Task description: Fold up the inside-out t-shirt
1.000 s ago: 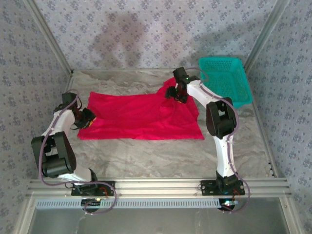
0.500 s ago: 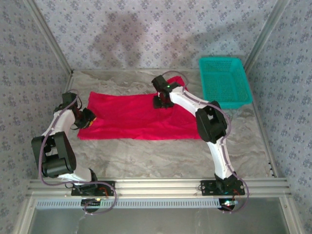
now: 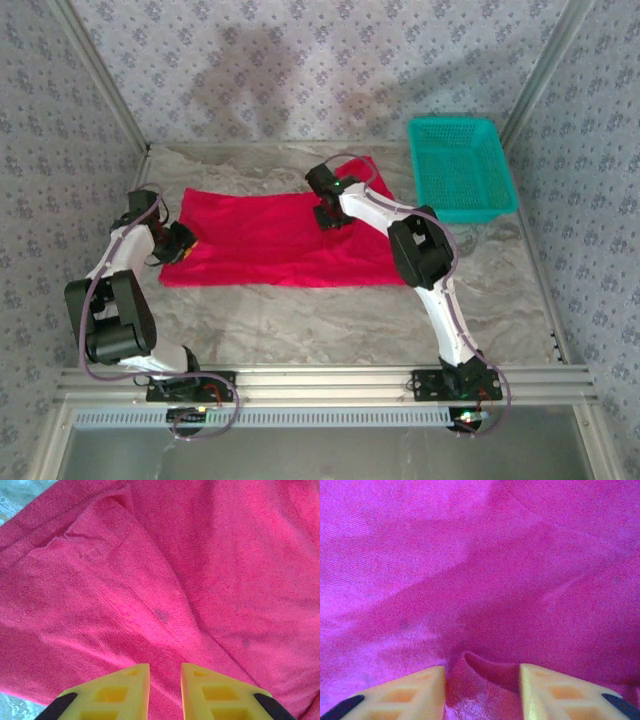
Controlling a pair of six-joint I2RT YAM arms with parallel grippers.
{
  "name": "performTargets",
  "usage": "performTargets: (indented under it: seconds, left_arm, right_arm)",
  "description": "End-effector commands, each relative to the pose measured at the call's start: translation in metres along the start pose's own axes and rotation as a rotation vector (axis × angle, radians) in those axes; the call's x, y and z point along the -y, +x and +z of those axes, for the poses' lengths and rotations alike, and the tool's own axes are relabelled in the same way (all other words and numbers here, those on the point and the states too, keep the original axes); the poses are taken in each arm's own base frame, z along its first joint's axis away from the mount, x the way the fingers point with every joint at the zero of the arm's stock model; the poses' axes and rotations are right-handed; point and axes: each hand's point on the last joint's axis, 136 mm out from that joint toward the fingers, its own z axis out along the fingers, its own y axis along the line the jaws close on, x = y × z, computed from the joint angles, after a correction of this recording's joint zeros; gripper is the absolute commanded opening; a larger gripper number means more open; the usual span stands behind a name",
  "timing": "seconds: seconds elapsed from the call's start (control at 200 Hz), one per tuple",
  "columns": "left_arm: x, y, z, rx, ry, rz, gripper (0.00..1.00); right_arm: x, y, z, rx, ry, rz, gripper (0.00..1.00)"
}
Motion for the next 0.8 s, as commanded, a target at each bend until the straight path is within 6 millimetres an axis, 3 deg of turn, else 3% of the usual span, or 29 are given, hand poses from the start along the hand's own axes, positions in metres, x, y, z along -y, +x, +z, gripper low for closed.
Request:
performTargets:
  seconds: [0.0,0.07,0.255,0.41,0.52,0.64,0.71,0.795]
  left_arm:
    - [-0.001,0.004,0.000,-0.012,-0.005,0.019,0.22]
    - [-0.002,0.004,-0.001,-0.011,-0.010,0.019,0.22]
    - [-0.002,0.004,0.000,-0.011,-0.009,0.017,0.21]
    - [-0.002,0.004,0.002,-0.012,-0.010,0.018,0.21]
    - [-0.003,0.005,0.003,-0.016,-0.011,0.016,0.21]
    - [-0.004,0.007,0.003,-0.021,-0.013,0.019,0.21]
    - [-0.004,0.007,0.003,-0.024,-0.019,0.022,0.21]
    - [-0.003,0.007,0.002,-0.022,-0.016,0.026,0.21]
  right_arm:
    - [0.002,-0.003,0.000,0.001,0.043,-0.023,0.23]
    - [0.005,-0.007,-0.004,0.016,0.057,-0.019,0.12]
    - [0.002,-0.018,-0.033,0.074,0.113,-0.058,0.10]
    - [-0.013,-0.028,-0.060,0.140,0.127,-0.100,0.10]
    - [-0.024,-0.030,-0.058,0.148,0.120,-0.122,0.11]
    - [-0.030,-0.023,-0.043,0.100,0.111,-0.132,0.12]
    - [-0.034,-0.019,-0.034,0.073,0.088,-0.138,0.19]
    - [-0.037,-0.016,-0.030,0.042,0.058,-0.136,0.49]
